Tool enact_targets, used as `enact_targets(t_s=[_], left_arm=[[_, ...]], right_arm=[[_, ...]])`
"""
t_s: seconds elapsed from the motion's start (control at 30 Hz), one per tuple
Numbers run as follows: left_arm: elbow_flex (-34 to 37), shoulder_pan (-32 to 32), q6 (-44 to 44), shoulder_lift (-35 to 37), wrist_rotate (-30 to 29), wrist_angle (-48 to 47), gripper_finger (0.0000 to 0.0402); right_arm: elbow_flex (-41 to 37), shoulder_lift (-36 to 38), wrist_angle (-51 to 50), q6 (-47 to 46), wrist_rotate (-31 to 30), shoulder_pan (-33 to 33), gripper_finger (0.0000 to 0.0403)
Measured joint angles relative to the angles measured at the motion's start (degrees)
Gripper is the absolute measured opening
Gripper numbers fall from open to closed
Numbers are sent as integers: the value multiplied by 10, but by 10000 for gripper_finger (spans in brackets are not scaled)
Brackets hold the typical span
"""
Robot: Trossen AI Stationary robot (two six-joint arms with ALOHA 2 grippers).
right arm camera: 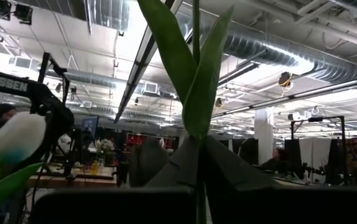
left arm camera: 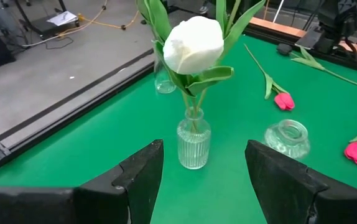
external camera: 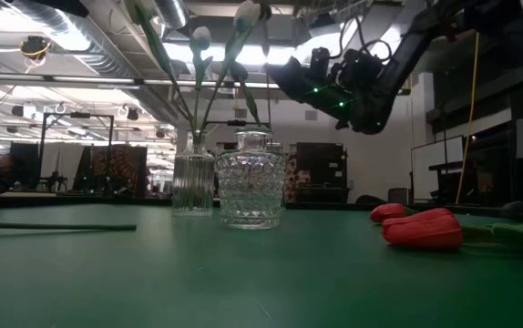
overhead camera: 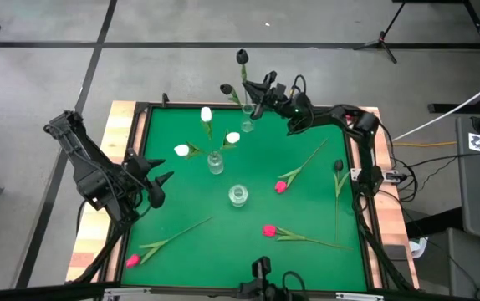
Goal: Sort flowers into vase by color
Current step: Put the bottom black flower into the top transparent vase
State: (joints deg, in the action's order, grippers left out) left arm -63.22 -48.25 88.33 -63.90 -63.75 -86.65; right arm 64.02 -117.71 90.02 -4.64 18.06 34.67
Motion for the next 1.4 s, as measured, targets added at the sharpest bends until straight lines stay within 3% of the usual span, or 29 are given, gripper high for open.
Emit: enact_targets(t_s=[0.23, 0.7, 1.13, 1.27, 1.4], left_arm=[[0, 0, 0, 0, 0, 0, 223], [0, 0, 1, 0, 0, -18, 223], [0, 0, 13, 0, 0, -16, 223], [0, 0, 12, 0, 0, -14, 223], [0, 0, 12, 0, 0, -14, 223]], right_arm=[[-2, -11, 0, -3, -1, -1, 12], [-74, -11, -3, -26, -70, 3, 19], [-79, -11, -16, -53, -38, 6, 186], [-79, -11, -14, -84, -16, 7, 208], [-79, 0, -16, -103, 46, 16, 211]])
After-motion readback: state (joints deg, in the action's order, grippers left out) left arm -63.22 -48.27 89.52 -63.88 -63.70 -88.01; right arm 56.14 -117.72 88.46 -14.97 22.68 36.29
